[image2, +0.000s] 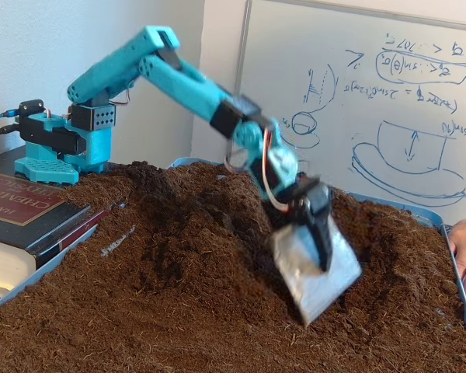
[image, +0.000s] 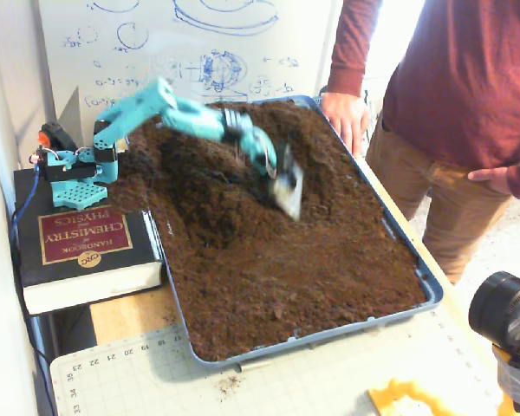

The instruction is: Build a berm.

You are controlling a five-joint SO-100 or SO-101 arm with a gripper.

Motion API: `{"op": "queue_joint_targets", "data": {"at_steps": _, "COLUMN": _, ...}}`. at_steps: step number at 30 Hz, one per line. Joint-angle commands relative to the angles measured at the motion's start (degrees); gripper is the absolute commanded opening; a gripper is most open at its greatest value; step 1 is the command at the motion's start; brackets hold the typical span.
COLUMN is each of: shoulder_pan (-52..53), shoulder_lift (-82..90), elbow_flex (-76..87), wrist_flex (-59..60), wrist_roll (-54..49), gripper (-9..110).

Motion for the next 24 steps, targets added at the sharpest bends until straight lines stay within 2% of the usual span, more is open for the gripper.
{"op": "queue_joint_targets", "data": {"at_steps": 1, "shoulder_pan": 0.0, "shoulder_lift": -1.67, "elbow_flex": -7.73, "wrist_flex": 0.0, "wrist_roll": 0.53, "gripper": 1}}
{"op": "queue_joint_targets", "data": {"at_steps": 7, "shoulder_pan": -4.83, "shoulder_lift": -1.93, "elbow_flex": 0.18, "wrist_flex": 0.26, "wrist_roll": -3.25, "gripper": 0}}
{"op": "queue_joint_targets", "data": {"at_steps": 15, "shoulder_pan": -6.94, "shoulder_lift": 13.62, "elbow_flex": 25.22, "wrist_flex": 0.26, "wrist_roll": -16.52, "gripper": 0}}
{"op": "queue_joint_targets", "data": {"at_steps": 24, "shoulder_pan": -7.03, "shoulder_lift": 29.79, "elbow_flex": 44.3, "wrist_flex": 0.18, "wrist_roll": -17.31, "gripper": 0}}
